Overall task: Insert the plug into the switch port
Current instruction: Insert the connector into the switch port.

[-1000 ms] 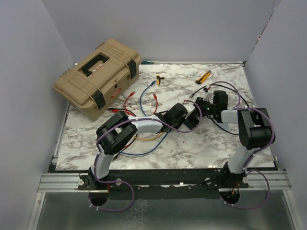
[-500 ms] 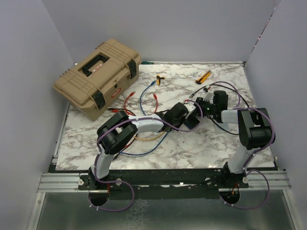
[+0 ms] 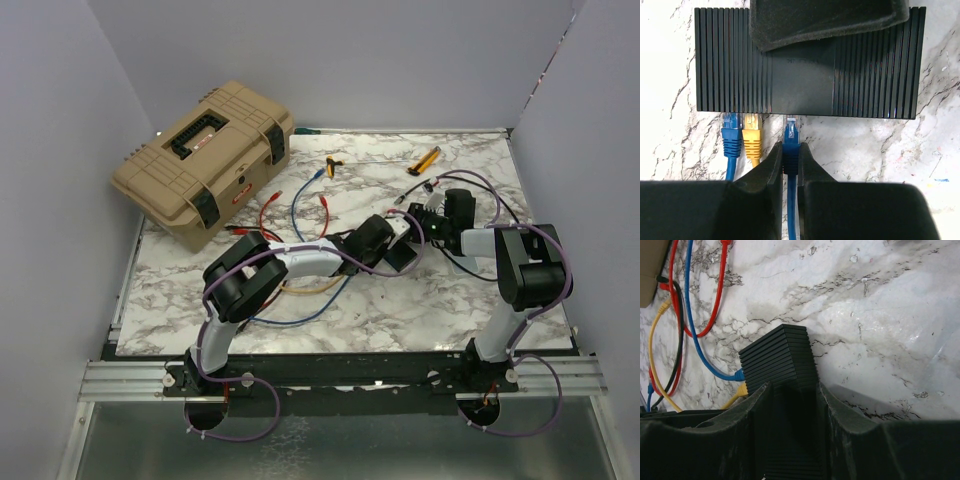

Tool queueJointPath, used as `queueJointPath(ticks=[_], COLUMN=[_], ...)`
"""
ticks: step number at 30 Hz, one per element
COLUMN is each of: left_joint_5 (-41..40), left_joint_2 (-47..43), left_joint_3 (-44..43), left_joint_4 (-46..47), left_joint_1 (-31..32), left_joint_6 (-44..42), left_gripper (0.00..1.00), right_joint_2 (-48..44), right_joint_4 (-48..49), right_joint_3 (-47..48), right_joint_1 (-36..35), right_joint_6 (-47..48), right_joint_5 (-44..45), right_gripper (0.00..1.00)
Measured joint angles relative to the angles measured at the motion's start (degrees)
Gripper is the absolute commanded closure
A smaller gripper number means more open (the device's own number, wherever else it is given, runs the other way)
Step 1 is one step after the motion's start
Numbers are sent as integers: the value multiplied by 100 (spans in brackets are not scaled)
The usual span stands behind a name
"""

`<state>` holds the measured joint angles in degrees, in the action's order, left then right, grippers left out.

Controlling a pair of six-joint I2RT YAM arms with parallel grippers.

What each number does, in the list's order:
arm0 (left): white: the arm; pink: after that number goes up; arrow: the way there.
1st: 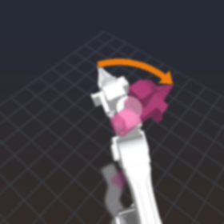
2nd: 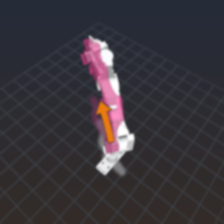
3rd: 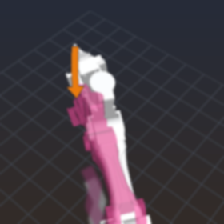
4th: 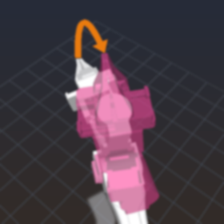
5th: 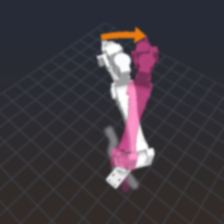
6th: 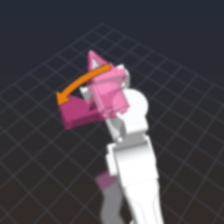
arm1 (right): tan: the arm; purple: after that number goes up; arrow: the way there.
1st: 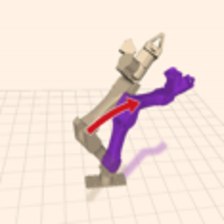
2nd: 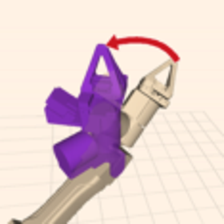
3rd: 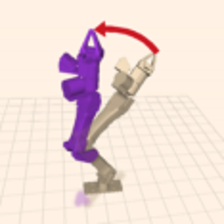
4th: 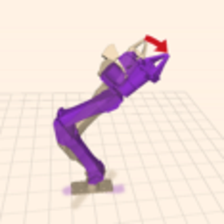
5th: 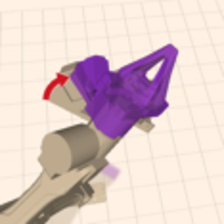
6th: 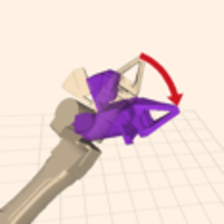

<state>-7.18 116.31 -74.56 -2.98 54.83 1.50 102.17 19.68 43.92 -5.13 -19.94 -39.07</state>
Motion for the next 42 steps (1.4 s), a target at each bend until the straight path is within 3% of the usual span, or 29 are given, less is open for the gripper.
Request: queueJointPath(ticks=[11,30,42], left_joint_5=[-229,-494,-1432], left_joint_2=[0,-96,-98], left_joint_3=[46,841,1058], left_joint_4=[96,1585,1921], left_joint_1=[66,129,470], left_joint_6=[-42,-286,-835], left_gripper=[100,100,100], right_joint_2=[20,46,260], right_joint_4=[22,334,608], right_joint_3=[4,-61,-55], right_joint_1=[2,70,-9], right_joint_6=[-13,-463,-511], right_joint_5=[-28,-223,-411], right_gripper=[58,62,62])
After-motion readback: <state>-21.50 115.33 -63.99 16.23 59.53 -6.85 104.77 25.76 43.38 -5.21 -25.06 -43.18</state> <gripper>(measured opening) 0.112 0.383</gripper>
